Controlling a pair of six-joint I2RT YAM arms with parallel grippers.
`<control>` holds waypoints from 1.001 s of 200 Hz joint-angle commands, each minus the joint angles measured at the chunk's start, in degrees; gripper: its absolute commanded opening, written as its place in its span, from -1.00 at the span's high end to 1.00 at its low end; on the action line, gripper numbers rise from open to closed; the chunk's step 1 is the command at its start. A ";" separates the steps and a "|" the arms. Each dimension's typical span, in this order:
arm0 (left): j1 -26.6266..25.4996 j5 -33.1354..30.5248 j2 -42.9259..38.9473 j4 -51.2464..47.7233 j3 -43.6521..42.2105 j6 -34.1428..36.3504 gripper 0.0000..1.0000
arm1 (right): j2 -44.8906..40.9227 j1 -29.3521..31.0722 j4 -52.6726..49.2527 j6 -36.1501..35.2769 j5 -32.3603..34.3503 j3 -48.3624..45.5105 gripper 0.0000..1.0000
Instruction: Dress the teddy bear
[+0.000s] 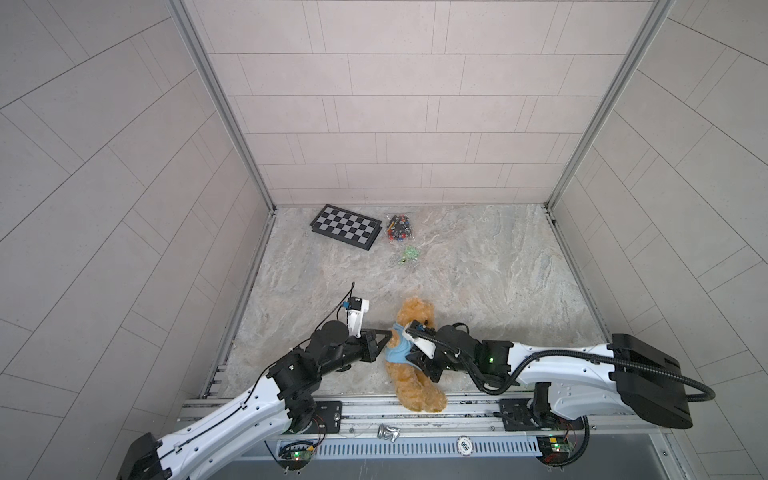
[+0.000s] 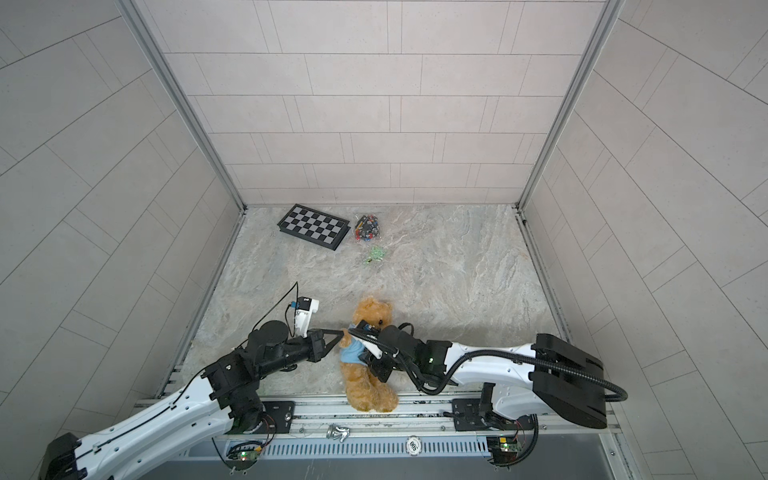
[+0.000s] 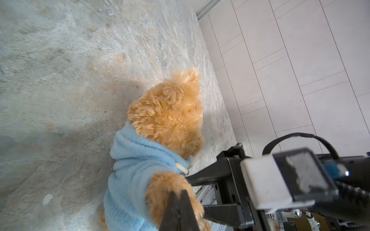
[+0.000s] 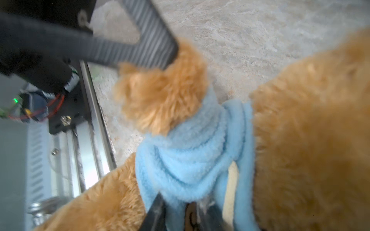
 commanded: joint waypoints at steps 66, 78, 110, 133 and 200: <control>19.86 13.26 -5.24 -3.90 -1.89 3.23 1.00 | 5.87 0.56 -11.13 6.78 2.96 -0.72 1.00; 21.71 14.14 -4.99 -2.97 -2.86 3.54 1.00 | 5.17 0.53 -9.99 6.84 2.17 -1.36 1.00; 21.77 14.59 -1.55 -1.50 -3.64 5.47 1.00 | 4.43 0.52 -10.69 5.58 2.23 3.26 0.79; 21.76 13.42 -1.68 -4.48 -2.54 7.84 1.00 | 2.53 -0.04 -14.96 5.81 5.03 9.23 0.51; 21.84 14.60 2.84 -5.35 1.86 10.98 0.71 | -18.26 -4.40 -18.45 5.73 13.98 1.51 0.07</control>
